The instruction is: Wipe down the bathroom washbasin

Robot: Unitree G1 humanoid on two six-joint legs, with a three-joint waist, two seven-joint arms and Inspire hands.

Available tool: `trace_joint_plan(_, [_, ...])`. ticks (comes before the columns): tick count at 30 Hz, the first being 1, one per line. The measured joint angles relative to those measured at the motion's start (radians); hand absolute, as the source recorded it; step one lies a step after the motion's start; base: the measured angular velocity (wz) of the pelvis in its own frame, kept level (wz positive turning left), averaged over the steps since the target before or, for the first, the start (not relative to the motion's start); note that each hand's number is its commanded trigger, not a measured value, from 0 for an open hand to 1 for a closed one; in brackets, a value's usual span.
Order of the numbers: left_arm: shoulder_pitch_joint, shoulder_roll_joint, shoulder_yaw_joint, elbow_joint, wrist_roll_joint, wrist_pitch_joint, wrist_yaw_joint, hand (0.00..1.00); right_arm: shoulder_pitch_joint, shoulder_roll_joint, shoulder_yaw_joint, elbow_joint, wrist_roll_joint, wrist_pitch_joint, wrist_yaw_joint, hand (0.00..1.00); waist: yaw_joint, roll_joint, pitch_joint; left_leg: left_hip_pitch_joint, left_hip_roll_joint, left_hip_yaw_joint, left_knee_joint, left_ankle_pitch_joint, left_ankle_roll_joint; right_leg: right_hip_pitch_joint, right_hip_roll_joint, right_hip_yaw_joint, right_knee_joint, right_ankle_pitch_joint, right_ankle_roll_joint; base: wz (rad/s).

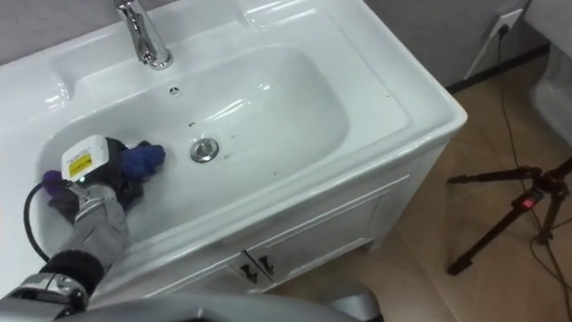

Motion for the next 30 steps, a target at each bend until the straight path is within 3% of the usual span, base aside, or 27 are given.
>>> trace_joint_plan(6, [-0.108, -0.001, -0.045, 0.093, -0.153, -0.015, -0.059, 1.0, -0.045, -0.012, 0.016, 0.017, 0.007, -0.018, -0.02, 0.0, -0.047, 0.009, 0.0054, -0.029, -0.013, 0.01, 0.007, 0.004, 0.006, -0.037, -0.014, 0.0, 0.023, -0.007, 0.006, -0.01])
trace_joint_plan(11, [-0.126, -0.008, -0.098, 0.094, -0.178, -0.019, -0.094, 1.0, -0.057, -0.034, 0.017, 0.04, 0.019, -0.017, -0.018, 0.0, -0.067, 0.023, 0.0077, -0.035, -0.02, 0.024, 0.007, 0.007, 0.012, -0.043, -0.024, -0.001, 0.032, -0.012, 0.013, 0.03])
trace_joint_plan(15, [-0.132, -0.033, -0.121, 0.096, -0.272, -0.019, -0.114, 1.0, -0.053, -0.037, 0.02, 0.046, 0.034, -0.016, -0.018, 0.0, -0.078, 0.025, 0.0101, -0.017, -0.026, 0.024, 0.004, 0.007, 0.012, -0.028, -0.031, -0.005, 0.04, -0.024, 0.016, 0.05])
trace_joint_plan(18, [-0.125, -0.06, -0.128, 0.099, -0.304, -0.046, -0.113, 1.0, -0.053, -0.029, 0.04, 0.055, 0.033, -0.016, -0.018, 0.0, -0.078, 0.018, 0.0142, -0.006, -0.027, 0.025, 0.003, 0.007, 0.012, -0.024, -0.032, -0.007, 0.046, -0.03, 0.015, 0.02])
trace_joint_plan(20, [-0.117, -0.074, -0.129, 0.098, -0.312, -0.062, -0.101, 1.0, -0.05, -0.024, 0.042, 0.057, 0.039, -0.015, -0.02, 0.0, -0.079, 0.009, 0.0128, -0.001, -0.028, 0.027, 0.003, 0.007, 0.012, -0.025, -0.033, -0.009, 0.06, -0.043, 0.015, 0.06])
trace_joint_plan(23, [-0.117, -0.077, -0.129, 0.1, -0.324, -0.076, -0.086, 1.0, -0.046, -0.02, 0.051, 0.057, 0.046, -0.003, -0.028, 0.0, -0.073, -0.004, 0.0125, 0.0, -0.025, 0.027, 0.004, 0.007, 0.012, -0.027, -0.033, -0.017, 0.06, -0.043, 0.014, 0.07])
trace_joint_plan(30, [-0.114, -0.067, -0.129, 0.097, -0.473, -0.091, -0.08, 1.0, -0.033, -0.005, 0.058, 0.052, 0.078, 0.028, -0.037, 0.0, -0.063, -0.032, 0.0052, -0.001, -0.025, 0.027, 0.005, 0.007, 0.012, -0.024, -0.035, -0.024, 0.059, -0.043, 0.013, 0.01])
